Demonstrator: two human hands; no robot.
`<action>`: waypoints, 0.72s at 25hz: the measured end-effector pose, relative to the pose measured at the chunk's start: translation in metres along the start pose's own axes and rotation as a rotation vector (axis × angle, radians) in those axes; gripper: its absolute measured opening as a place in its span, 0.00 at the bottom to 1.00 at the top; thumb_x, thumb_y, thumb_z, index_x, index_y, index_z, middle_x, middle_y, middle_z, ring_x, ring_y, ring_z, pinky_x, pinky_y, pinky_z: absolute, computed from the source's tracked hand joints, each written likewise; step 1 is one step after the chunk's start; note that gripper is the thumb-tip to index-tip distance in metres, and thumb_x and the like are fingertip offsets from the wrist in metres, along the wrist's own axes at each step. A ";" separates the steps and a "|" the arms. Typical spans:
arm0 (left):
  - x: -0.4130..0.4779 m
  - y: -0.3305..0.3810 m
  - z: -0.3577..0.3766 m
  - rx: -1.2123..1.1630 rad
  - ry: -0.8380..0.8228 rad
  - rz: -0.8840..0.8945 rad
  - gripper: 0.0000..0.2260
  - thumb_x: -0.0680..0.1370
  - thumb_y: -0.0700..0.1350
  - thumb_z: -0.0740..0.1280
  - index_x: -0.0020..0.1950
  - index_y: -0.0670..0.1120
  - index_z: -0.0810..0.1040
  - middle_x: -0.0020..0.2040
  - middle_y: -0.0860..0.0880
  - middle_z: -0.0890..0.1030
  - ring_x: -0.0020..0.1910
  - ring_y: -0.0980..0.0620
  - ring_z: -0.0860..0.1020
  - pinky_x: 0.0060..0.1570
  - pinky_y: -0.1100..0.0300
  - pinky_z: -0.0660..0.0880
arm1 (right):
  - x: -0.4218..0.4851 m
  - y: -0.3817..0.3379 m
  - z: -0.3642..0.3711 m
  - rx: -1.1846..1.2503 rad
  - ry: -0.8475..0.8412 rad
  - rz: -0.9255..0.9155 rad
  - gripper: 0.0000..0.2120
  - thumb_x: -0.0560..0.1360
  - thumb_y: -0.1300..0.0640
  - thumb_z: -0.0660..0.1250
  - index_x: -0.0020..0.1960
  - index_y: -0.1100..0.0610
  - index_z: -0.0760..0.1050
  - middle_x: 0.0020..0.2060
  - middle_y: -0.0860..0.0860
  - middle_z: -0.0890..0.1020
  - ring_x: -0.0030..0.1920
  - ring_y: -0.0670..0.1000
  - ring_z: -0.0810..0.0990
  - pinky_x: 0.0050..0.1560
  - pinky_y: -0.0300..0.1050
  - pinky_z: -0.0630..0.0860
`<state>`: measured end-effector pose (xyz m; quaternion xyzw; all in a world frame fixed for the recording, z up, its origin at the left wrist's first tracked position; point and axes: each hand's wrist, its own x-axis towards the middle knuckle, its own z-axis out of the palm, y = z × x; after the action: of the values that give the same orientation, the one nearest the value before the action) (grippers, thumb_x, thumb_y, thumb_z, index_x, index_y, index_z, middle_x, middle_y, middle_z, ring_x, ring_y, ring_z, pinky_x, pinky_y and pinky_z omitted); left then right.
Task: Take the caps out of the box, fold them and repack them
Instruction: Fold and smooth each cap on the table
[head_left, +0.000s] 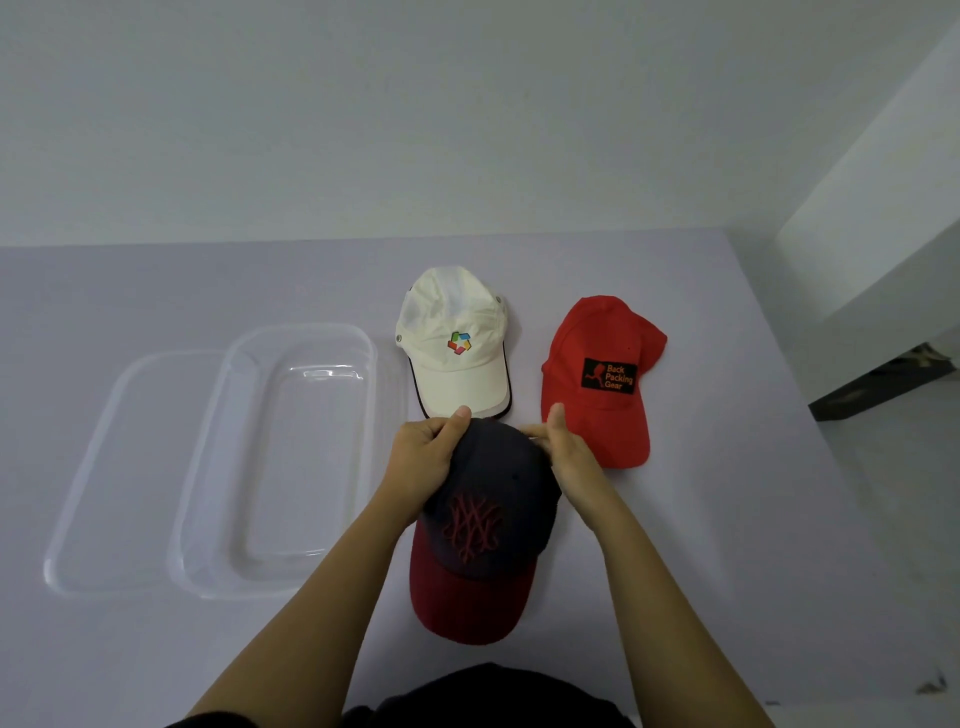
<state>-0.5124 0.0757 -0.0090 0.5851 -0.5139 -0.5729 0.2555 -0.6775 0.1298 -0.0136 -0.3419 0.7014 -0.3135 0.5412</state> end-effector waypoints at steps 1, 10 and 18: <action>-0.003 0.001 0.003 0.001 -0.008 0.024 0.27 0.77 0.56 0.62 0.40 0.29 0.76 0.37 0.30 0.76 0.34 0.44 0.75 0.35 0.57 0.75 | 0.001 -0.005 0.002 -0.017 -0.044 0.001 0.34 0.75 0.32 0.43 0.54 0.52 0.79 0.52 0.51 0.82 0.55 0.50 0.79 0.61 0.50 0.72; -0.005 0.004 -0.011 -0.018 -0.331 -0.185 0.26 0.74 0.66 0.57 0.49 0.46 0.82 0.48 0.46 0.85 0.49 0.50 0.83 0.52 0.58 0.78 | -0.002 -0.010 0.008 0.229 -0.057 -0.040 0.20 0.78 0.43 0.57 0.53 0.57 0.80 0.48 0.54 0.84 0.49 0.52 0.83 0.52 0.45 0.79; -0.009 -0.011 -0.031 -0.280 -0.738 -0.320 0.37 0.54 0.60 0.80 0.56 0.42 0.79 0.53 0.43 0.84 0.52 0.47 0.82 0.49 0.57 0.79 | -0.004 -0.017 -0.004 0.313 -0.162 -0.042 0.20 0.79 0.44 0.55 0.55 0.55 0.79 0.52 0.54 0.84 0.54 0.51 0.82 0.57 0.45 0.77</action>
<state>-0.4782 0.0784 -0.0085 0.3728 -0.3909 -0.8406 0.0393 -0.6786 0.1237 0.0028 -0.2921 0.5910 -0.4014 0.6359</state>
